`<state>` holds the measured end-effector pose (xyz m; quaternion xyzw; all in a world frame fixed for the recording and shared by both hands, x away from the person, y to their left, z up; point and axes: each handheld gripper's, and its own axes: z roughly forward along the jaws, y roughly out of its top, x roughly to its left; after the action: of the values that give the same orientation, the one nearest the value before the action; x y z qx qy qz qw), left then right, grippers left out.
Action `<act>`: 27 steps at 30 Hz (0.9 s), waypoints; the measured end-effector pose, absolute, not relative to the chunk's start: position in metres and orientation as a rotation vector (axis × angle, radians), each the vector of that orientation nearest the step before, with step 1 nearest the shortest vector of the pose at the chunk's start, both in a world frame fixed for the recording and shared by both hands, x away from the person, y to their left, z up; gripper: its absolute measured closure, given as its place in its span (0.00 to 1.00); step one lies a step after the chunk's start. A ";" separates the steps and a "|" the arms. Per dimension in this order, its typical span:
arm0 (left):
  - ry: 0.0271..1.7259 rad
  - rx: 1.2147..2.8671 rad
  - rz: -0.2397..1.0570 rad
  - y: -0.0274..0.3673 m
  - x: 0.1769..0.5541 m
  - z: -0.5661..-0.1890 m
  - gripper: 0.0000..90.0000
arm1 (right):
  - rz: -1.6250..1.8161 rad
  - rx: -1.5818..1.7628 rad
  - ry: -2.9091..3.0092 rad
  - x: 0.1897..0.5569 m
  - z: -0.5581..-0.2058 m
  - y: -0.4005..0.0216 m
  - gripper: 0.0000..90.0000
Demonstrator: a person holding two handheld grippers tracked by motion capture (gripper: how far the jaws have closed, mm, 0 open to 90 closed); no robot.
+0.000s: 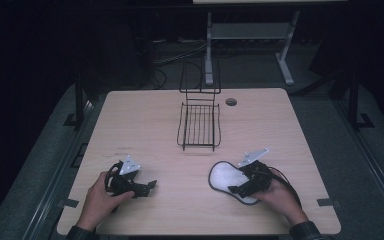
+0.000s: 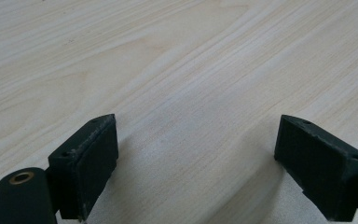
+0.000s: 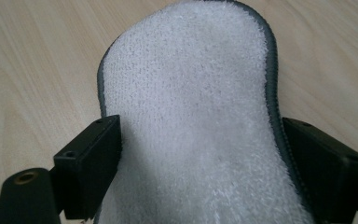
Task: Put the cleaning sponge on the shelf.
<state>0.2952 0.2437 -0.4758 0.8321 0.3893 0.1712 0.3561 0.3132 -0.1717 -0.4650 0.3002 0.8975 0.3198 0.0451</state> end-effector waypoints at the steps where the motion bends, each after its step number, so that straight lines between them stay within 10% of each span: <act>1: 1.006 2.149 0.442 0.244 0.295 -0.476 0.14 | 0.978 0.914 2.743 0.313 -0.465 -0.172 0.17; 27: 1.006 2.148 0.442 0.244 0.295 -0.476 0.14 | 1.104 0.890 2.658 0.311 -0.444 -0.186 0.53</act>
<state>0.2952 0.2436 -0.4758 0.8319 0.3896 0.1712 0.3562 0.3109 -0.1864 -0.4445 0.2947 0.8804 0.3659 0.0644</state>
